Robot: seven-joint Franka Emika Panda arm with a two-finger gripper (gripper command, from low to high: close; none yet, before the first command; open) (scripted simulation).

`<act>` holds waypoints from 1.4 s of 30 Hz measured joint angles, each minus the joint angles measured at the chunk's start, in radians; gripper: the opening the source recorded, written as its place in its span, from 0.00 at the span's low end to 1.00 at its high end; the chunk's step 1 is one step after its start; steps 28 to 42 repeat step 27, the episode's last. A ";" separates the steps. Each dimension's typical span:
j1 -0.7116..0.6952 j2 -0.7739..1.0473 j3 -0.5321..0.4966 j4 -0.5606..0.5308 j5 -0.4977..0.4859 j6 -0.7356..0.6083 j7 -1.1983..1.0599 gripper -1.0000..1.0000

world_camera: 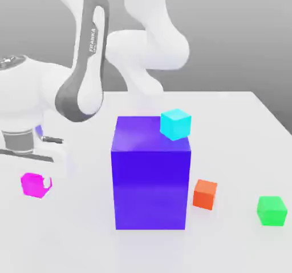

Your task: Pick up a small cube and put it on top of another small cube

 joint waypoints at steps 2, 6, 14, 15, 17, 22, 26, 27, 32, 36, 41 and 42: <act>0.055 0.013 0.064 0.042 -0.013 -0.035 -0.034 0.00; 0.156 0.012 0.181 0.065 -0.035 -0.062 -0.096 0.00; 0.359 -0.013 0.407 0.073 -0.075 -0.094 -0.219 0.00; 0.389 -0.018 0.437 0.073 -0.080 -0.098 -0.235 0.00; 0.459 -0.030 0.500 0.066 -0.090 -0.096 -0.274 0.00; 0.596 0.060 0.567 0.050 -0.195 0.036 -0.289 0.00; 0.622 0.121 0.541 0.054 -0.238 0.093 -0.262 1.00; 0.622 0.121 0.541 0.054 -0.238 0.093 -0.262 1.00; 0.622 0.121 0.541 0.054 -0.238 0.093 -0.262 1.00; 0.622 0.121 0.541 0.054 -0.238 0.093 -0.262 1.00; 0.622 0.121 0.541 0.054 -0.238 0.093 -0.262 1.00; 0.622 0.121 0.541 0.054 -0.238 0.093 -0.262 1.00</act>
